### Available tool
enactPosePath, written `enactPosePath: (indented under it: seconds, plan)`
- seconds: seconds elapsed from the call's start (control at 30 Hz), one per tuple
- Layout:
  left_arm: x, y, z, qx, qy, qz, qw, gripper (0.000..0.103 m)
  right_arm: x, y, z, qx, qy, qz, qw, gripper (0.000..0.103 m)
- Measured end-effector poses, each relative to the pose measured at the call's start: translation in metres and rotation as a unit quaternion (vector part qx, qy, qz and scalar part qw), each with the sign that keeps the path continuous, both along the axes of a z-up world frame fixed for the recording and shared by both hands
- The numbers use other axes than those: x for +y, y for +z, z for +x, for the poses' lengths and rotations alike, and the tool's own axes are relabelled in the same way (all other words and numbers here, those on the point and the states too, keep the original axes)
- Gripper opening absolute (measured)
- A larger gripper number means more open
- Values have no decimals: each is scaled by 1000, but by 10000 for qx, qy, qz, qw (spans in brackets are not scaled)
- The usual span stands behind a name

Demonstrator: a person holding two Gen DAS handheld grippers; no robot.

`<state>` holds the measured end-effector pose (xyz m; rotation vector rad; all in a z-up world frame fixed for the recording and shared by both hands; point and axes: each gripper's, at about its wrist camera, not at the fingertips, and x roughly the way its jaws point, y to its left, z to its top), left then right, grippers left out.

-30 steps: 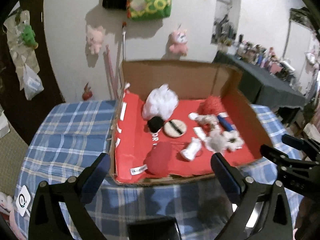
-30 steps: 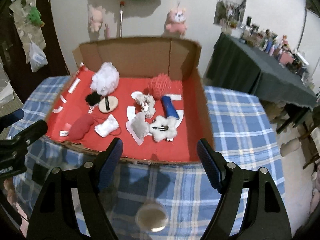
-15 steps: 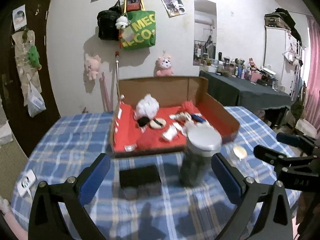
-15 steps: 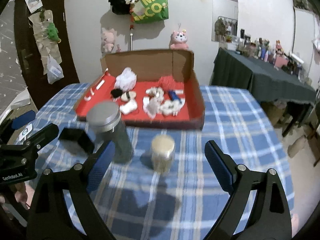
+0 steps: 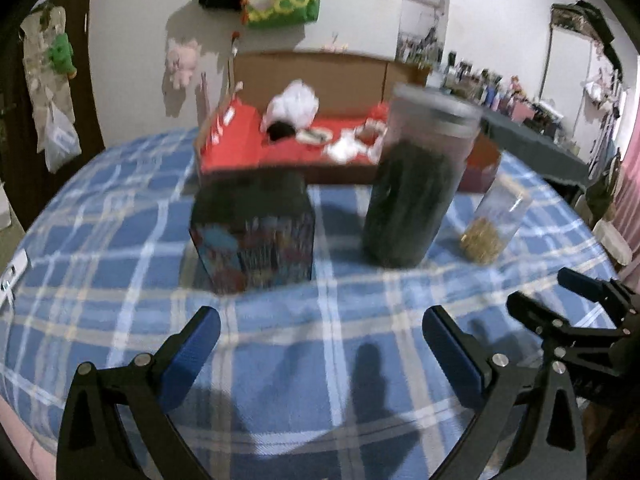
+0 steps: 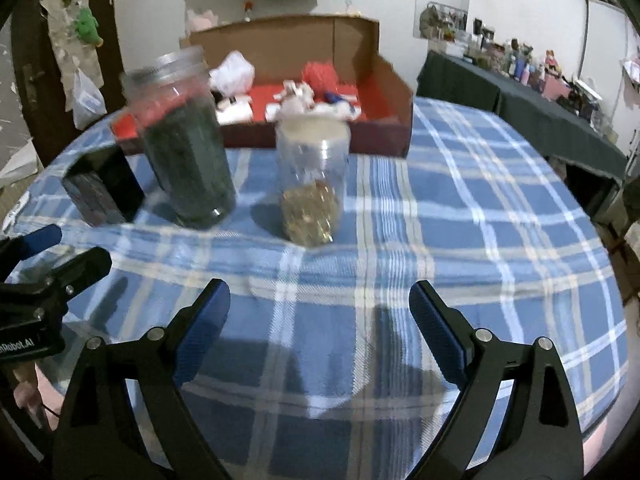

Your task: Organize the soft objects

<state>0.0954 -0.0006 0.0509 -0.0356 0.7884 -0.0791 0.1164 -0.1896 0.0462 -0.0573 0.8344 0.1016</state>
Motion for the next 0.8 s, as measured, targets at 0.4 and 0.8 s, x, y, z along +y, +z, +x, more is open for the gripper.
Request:
enactPosePath:
  seconds: [0.4, 0.8]
  plan:
    - [-7, -27, 7, 301, 211, 269, 9990, 103, -7, -18, 3, 107, -131, -71, 9998, 96]
    - [-7, -28, 8, 291, 258, 293, 9988, 103, -6, -18, 4, 94, -142, -80, 9998, 97]
